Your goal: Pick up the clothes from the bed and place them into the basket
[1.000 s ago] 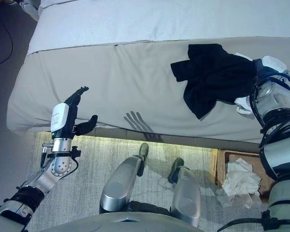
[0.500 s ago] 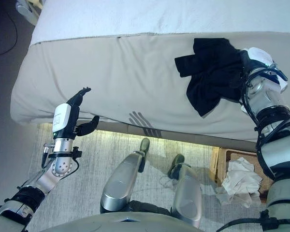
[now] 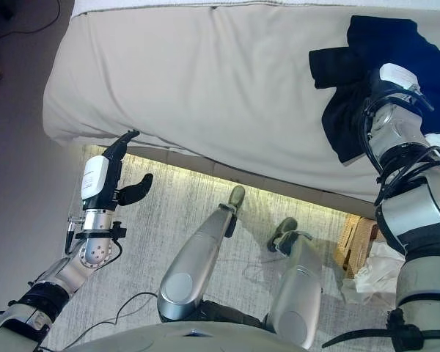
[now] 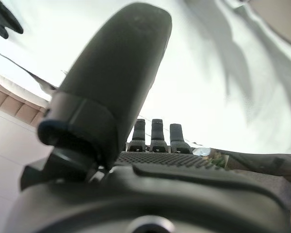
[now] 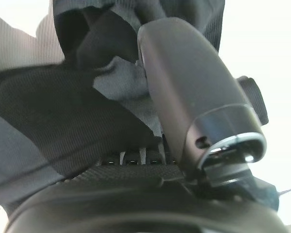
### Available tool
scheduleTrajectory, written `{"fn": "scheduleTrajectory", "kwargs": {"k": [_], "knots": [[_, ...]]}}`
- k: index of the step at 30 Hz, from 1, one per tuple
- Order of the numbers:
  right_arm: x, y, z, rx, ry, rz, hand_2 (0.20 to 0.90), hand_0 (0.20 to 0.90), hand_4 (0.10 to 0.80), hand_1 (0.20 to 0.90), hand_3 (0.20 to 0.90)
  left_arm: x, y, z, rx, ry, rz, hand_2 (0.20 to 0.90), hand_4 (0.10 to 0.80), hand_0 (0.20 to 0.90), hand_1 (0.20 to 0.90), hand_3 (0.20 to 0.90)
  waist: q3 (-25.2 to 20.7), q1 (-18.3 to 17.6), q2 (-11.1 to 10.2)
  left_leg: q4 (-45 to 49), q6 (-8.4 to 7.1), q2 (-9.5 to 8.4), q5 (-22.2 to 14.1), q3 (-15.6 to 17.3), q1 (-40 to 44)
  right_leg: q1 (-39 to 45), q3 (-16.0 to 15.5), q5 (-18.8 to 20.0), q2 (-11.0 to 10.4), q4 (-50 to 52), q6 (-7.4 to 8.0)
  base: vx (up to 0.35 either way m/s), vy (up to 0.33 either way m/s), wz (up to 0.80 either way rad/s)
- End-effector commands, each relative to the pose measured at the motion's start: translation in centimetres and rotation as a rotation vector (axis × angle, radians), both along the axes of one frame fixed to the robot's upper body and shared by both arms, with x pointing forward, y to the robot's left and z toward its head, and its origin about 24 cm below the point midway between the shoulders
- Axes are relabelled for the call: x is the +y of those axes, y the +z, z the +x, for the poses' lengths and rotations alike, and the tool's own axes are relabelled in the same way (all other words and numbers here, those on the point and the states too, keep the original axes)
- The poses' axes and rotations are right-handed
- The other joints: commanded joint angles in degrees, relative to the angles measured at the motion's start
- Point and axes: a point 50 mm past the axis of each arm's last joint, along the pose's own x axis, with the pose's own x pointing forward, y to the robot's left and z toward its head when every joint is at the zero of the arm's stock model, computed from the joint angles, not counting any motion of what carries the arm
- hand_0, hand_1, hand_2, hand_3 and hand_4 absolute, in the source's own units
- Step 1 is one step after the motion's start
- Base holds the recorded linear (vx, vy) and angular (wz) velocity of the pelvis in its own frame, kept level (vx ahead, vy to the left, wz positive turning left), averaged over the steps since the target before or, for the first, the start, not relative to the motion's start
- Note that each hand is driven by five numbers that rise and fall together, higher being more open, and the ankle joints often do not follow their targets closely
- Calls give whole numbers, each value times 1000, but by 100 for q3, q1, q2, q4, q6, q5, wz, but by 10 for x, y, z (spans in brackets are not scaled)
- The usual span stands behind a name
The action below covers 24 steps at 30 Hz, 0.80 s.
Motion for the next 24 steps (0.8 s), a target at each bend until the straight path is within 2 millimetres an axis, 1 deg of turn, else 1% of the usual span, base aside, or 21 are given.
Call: {"fn": "scheduleTrajectory", "kwargs": {"k": [1, 6, 7, 8, 14, 24], "knots": [[-14, 49, -6, -89, -73, -132, 900, 900, 800, 900, 900, 1, 30, -3, -172, -14, -63, 900, 800, 900, 900, 900, -211, 12, 219, 726, 256, -155, -664, 186, -395, -195, -66, 93, 270, 389, -29, -46, 14, 5], [-25, 47, -11, -23, -116, -126, 900, 900, 800, 900, 900, -2, 31, -4, -183, -30, -66, 900, 800, 900, 900, 900, -211, 6, 280, 1060, 307, -173, -754, 188, -785, -613, 35, 58, 303, 655, -55, -47, 10, 1], [-27, 46, -12, -17, -118, -119, 792, 792, 674, 792, 774, -1, 32, -4, -187, -31, -69, 900, 800, 900, 900, 900, -211, 3, 284, 1104, 333, -169, -776, 189, -843, -681, 47, 51, 312, 688, -63, -54, -1, 0], [-27, 46, -12, -14, -112, -109, 300, 300, 100, 300, 200, -1, 33, -4, -190, -32, -70, 900, 800, 900, 900, 900, -211, 2, 283, 1127, 347, -166, -787, 194, -873, -718, 57, 51, 326, 701, -67, -60, -5, 0], [-27, 44, -12, -35, -93, -99, 300, 300, 100, 300, 200, 0, 39, 0, -205, -33, -69, 900, 800, 900, 900, 900, -211, -67, 222, 1164, 362, -113, -850, 217, -820, -672, 96, 83, 391, 654, -37, -35, 3, -2], [-33, 51, -16, -90, -84, -104, 300, 300, 100, 300, 200, 4, 38, -1, -202, -9, -73, 900, 800, 900, 900, 900, -211, -192, 156, 1160, 329, -1, -910, 311, -568, -442, 155, 113, 384, 553, -21, -27, 31, -7]]}}
